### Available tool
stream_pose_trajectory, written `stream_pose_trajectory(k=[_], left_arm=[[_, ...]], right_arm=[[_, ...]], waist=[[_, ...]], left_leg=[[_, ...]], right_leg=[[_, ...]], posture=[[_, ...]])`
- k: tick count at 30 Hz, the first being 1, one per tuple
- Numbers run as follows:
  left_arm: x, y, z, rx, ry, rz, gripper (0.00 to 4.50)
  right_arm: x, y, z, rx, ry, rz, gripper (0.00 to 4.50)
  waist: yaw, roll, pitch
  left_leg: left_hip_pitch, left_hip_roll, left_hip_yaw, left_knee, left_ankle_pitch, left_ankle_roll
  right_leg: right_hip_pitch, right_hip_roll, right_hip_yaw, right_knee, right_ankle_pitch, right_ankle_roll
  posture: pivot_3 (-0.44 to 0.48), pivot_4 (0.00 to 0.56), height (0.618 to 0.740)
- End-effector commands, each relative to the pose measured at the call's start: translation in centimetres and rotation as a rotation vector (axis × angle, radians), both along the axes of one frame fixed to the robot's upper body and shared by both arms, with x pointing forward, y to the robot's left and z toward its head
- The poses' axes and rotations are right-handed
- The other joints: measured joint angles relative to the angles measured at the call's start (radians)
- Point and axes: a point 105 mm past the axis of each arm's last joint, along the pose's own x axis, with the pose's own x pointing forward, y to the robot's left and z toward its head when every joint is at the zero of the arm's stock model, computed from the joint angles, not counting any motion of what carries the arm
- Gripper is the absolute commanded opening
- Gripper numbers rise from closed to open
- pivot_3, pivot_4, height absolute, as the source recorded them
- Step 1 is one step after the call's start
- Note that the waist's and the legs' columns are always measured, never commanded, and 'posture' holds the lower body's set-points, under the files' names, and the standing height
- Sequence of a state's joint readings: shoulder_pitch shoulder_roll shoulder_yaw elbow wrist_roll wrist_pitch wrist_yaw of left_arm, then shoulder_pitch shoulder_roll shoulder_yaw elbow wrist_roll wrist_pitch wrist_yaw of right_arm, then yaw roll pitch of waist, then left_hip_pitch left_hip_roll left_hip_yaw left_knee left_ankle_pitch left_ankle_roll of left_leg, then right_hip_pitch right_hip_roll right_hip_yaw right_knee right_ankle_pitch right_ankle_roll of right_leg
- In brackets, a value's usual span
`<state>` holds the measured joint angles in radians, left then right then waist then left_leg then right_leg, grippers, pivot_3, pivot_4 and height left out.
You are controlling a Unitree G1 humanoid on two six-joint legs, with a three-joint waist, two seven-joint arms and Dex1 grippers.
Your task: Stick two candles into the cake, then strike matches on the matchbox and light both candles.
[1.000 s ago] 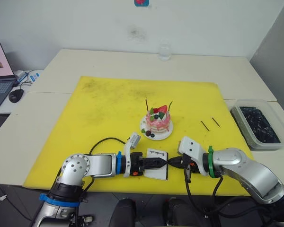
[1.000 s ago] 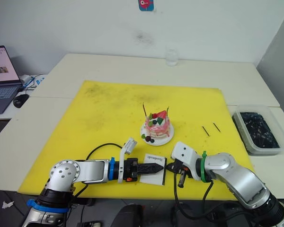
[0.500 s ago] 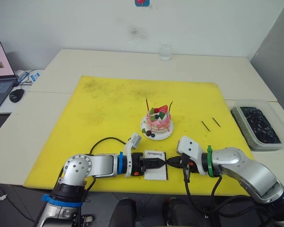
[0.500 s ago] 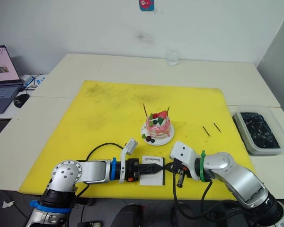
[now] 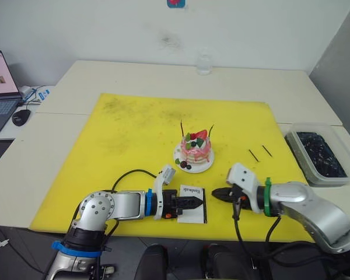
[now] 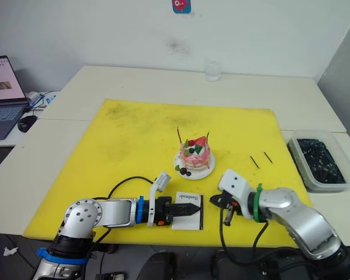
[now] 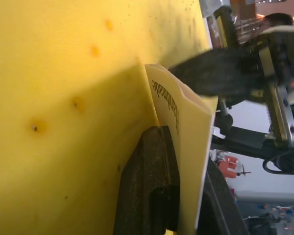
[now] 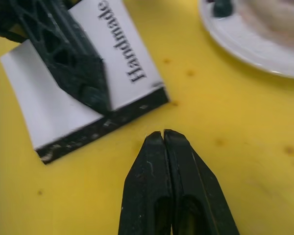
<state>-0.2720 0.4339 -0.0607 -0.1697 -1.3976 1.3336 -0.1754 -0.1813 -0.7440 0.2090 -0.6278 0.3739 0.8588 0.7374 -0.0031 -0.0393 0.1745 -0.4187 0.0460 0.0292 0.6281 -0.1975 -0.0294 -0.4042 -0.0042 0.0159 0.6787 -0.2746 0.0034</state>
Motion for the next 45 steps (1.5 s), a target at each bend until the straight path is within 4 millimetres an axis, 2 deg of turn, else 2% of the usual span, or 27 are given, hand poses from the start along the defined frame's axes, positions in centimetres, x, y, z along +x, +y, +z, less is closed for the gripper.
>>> stream_pose_trajectory(k=[1, 5, 8, 13, 17, 24, 30, 34, 42, 45], left_arm=[[-0.7, 0.2, 1.2, -0.056, -0.024, -0.047, 0.01], [-1.2, 0.4, 4.1, -0.203, -0.092, -0.117, 0.01], [-1.1, 0.9, 5.3, -0.253, -0.151, -0.134, 0.01], [-1.4, 1.2, 6.7, -0.206, -0.354, -0.189, 0.01], [-2.1, 1.6, 7.2, -0.162, -0.449, -0.215, 0.00], [-1.9, 1.9, 7.5, -0.144, -0.490, -0.171, 0.00], [-1.7, 1.8, 7.5, -0.136, -0.504, -0.162, 0.00], [-1.5, 1.9, 7.5, -0.131, -0.508, -0.158, 0.00], [-1.3, 2.0, 7.3, -0.122, -0.508, -0.151, 0.00], [-1.2, 1.9, 7.3, -0.119, -0.507, -0.150, 0.00]], right_arm=[[-0.4, -0.7, 2.6, 0.034, -0.107, 0.003, 0.00], [-0.2, -2.1, 3.5, 0.065, -0.124, -0.094, 0.00], [0.0, -2.5, 3.9, 0.109, -0.146, -0.157, 0.00], [0.5, -3.3, 4.8, 0.161, -0.251, -0.246, 0.00], [1.2, -4.2, 4.8, 0.216, -0.305, -0.347, 0.88], [3.8, -6.4, 3.2, 0.237, -0.368, -0.533, 3.48], [6.3, -7.6, 1.0, 0.274, -0.311, -0.638, 3.48], [7.6, -7.9, 0.8, 0.273, -0.334, -0.651, 3.48], [8.5, -8.2, -0.6, 0.253, -0.309, -0.681, 3.48], [8.9, -8.5, -0.9, 0.245, -0.302, -0.709, 2.90]], waist=[[0.000, 0.000, 0.000], [-0.001, 0.000, 0.000], [-0.001, 0.000, 0.000], [-0.001, 0.000, 0.001], [-0.001, 0.000, 0.001], [-0.001, 0.000, 0.001], [-0.003, 0.001, 0.001], [-0.003, 0.001, 0.001], [-0.003, 0.001, 0.001], [-0.003, 0.001, 0.001]], left_leg=[[0.000, 0.000, 0.000, 0.000, 0.000, 0.000], [-0.001, 0.000, 0.000, -0.001, 0.000, 0.000], [-0.001, 0.001, 0.000, -0.002, 0.000, 0.000], [-0.001, 0.001, 0.000, -0.001, 0.000, -0.001], [-0.002, 0.001, 0.001, -0.002, 0.000, -0.001], [-0.002, 0.001, 0.000, -0.002, 0.000, -0.001], [-0.002, 0.001, 0.000, -0.002, 0.000, 0.000], [-0.002, 0.001, 0.000, -0.002, 0.000, 0.000], [-0.002, 0.001, 0.000, -0.002, 0.000, 0.000], [-0.002, 0.001, 0.000, -0.002, 0.000, 0.000]], right_leg=[[0.000, 0.000, 0.000, 0.000, 0.000, 0.000], [-0.001, 0.001, -0.001, 0.000, -0.001, -0.001], [-0.001, 0.001, -0.001, 0.000, -0.001, -0.001], [-0.001, 0.001, 0.000, 0.000, -0.002, -0.002], [-0.001, 0.000, 0.001, -0.002, -0.002, -0.003], [-0.002, 0.000, 0.000, -0.002, -0.002, -0.003], [-0.001, 0.001, 0.000, -0.002, -0.002, -0.003], [-0.002, 0.002, 0.000, -0.002, -0.001, -0.001], [-0.002, 0.002, 0.000, -0.001, -0.001, -0.001], [-0.002, 0.002, 0.000, 0.000, -0.001, -0.001]], posture=[[0.000, 0.150, 0.740], [0.000, 0.150, 0.740], [0.000, 0.150, 0.740], [0.000, 0.150, 0.740], [0.000, 0.150, 0.740], [0.000, 0.150, 0.740], [0.000, 0.150, 0.740], [0.000, 0.150, 0.740], [0.000, 0.150, 0.740], [0.000, 0.150, 0.740]])
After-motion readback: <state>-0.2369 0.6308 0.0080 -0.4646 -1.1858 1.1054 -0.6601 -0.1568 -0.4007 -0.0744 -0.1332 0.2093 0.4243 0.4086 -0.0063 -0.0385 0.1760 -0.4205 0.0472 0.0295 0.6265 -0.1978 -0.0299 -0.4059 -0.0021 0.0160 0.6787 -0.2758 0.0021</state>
